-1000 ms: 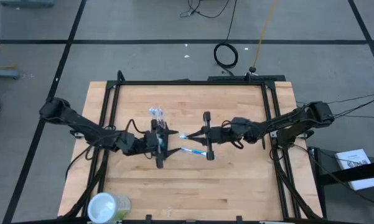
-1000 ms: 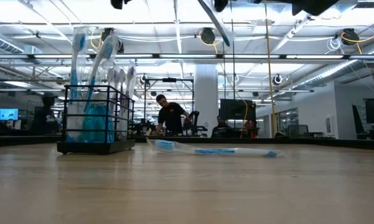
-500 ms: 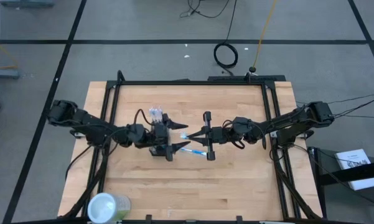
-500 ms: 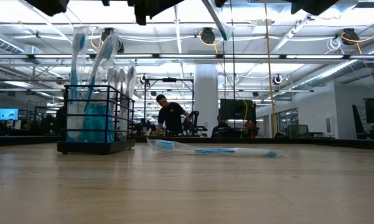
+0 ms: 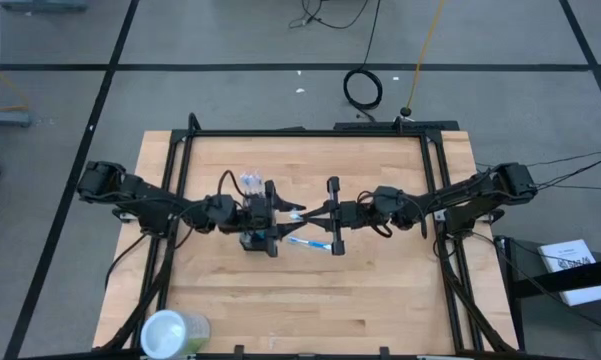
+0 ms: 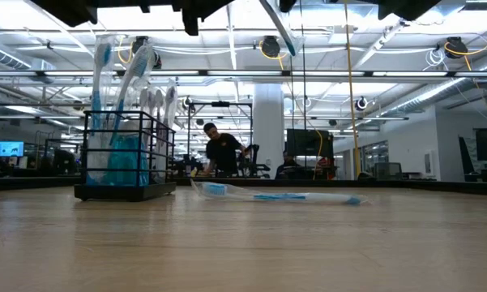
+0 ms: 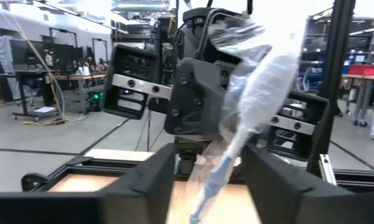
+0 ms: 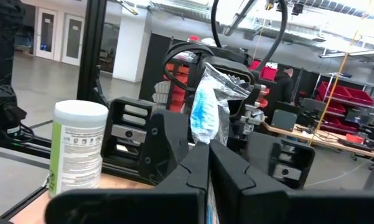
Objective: Pick & Place toothbrushing station
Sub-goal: Put the left blue toothbrush into the bottom compartment of the mesh organizer
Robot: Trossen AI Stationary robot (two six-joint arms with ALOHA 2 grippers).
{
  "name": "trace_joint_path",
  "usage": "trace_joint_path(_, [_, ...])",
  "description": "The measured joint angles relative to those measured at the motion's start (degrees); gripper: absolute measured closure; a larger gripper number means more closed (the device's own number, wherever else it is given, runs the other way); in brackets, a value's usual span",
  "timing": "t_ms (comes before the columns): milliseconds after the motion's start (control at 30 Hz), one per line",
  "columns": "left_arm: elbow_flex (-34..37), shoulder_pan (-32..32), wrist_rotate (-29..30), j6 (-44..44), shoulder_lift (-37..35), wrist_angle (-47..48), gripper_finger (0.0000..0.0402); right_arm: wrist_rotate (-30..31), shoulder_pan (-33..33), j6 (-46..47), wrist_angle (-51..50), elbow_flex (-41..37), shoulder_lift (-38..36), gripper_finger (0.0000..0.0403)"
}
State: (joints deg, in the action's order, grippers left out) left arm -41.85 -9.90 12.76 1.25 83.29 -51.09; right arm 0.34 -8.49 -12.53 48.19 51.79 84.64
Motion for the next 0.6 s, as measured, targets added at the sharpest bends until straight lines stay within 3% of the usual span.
trace_joint_path(267, [0.0, 0.3, -0.3, -0.3, 0.0, -0.8, 0.0382, 0.4, 0.0, 2.0, -1.3, 0.1, 0.0, 0.0402])
trace_joint_path(433, [0.1, -0.9, 0.9, -0.3, -0.9, 0.0, 0.0372, -0.2, 0.0, 3.8, -3.0, 0.2, -0.1, 0.0394])
trace_joint_path(600, [0.1, -3.8, 7.4, -0.5, -5.4, 7.8, 0.0389, 1.8, -0.5, 0.7, -10.4, -0.1, -2.8, 0.0346])
